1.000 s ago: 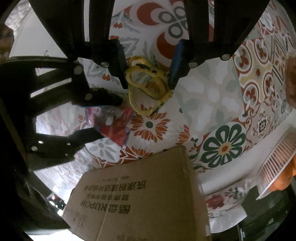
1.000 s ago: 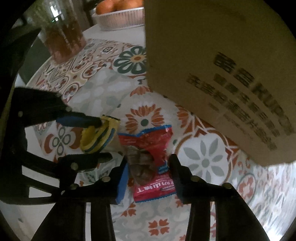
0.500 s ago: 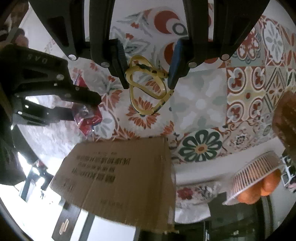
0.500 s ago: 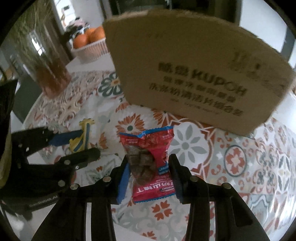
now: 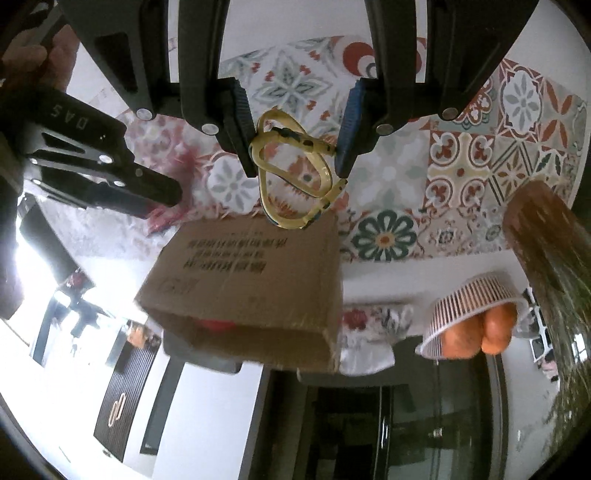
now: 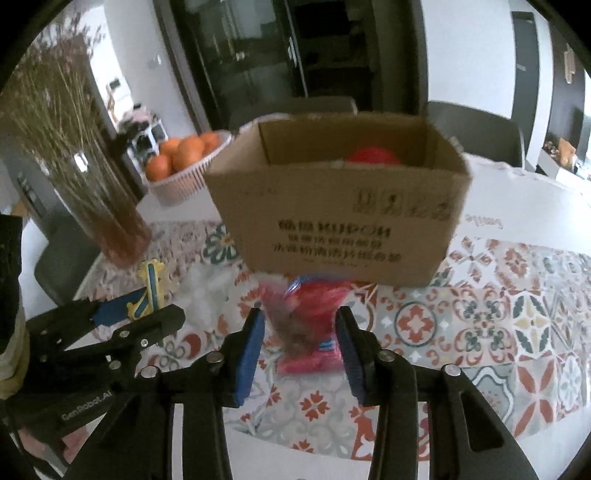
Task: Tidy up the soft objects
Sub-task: 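Lift the hair tie with left tool while right tool lifts the red snack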
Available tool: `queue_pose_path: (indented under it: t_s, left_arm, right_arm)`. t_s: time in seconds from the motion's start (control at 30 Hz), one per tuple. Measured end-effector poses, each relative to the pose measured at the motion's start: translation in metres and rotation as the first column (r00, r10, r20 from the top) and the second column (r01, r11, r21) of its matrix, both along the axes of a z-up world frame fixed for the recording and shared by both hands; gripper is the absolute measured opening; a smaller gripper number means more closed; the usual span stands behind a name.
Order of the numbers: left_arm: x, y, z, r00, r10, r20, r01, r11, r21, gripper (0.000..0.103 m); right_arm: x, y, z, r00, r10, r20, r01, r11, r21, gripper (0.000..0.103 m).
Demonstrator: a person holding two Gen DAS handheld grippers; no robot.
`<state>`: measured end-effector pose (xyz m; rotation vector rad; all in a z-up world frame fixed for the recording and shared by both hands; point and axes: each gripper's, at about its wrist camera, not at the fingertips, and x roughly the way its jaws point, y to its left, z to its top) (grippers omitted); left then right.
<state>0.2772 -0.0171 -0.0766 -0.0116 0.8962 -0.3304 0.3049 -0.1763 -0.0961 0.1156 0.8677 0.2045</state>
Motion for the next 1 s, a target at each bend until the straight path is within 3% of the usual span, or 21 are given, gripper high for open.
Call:
queue_pose_path:
  t_s: [0.1, 0.3, 0.43, 0.53, 0.6, 0.67, 1.0]
  left_arm:
    - [-0.004, -0.006, 0.015, 0.999, 0.005, 0.032, -0.005, 1.0, -0.009, 0.041]
    - [-0.013, -0.014, 0.03, 0.997, 0.002, 0.072, -0.002, 1.0, -0.01, 0.041]
    - [-0.018, -0.013, 0.029, 0.996, 0.025, 0.084, -0.025, 1.0, 0.008, 0.041]
    - [-0.02, -0.008, 0.024, 0.996, 0.04, 0.08, -0.041, 0.999, 0.016, 0.041]
    - [-0.02, -0.004, 0.019, 0.996, 0.051, 0.07, -0.052, 0.999, 0.014, 0.041]
    - [-0.02, -0.002, 0.013, 0.997, 0.056, 0.06, -0.058, 0.998, 0.016, 0.041]
    - [-0.01, 0.01, -0.015, 0.996, 0.086, 0.034, -0.087, 0.996, 0.03, 0.041]
  right_arm:
    - [-0.002, -0.007, 0.009, 1.0, -0.011, 0.013, 0.01, 1.0, 0.004, 0.015]
    - [-0.009, -0.015, 0.017, 0.999, -0.003, 0.036, 0.003, 1.0, 0.017, 0.014]
    - [-0.004, -0.012, 0.007, 1.0, 0.015, 0.0, -0.015, 1.0, 0.019, 0.017]
    - [0.0, -0.007, -0.003, 0.999, 0.035, -0.02, -0.034, 0.999, 0.019, 0.037]
    - [0.002, -0.005, -0.01, 0.999, 0.035, -0.02, -0.034, 0.999, 0.024, 0.058]
    - [0.005, -0.004, -0.015, 1.0, 0.023, -0.018, -0.023, 0.999, 0.03, 0.068]
    - [0.024, -0.001, -0.052, 0.998, -0.04, -0.043, 0.043, 0.997, 0.061, 0.079]
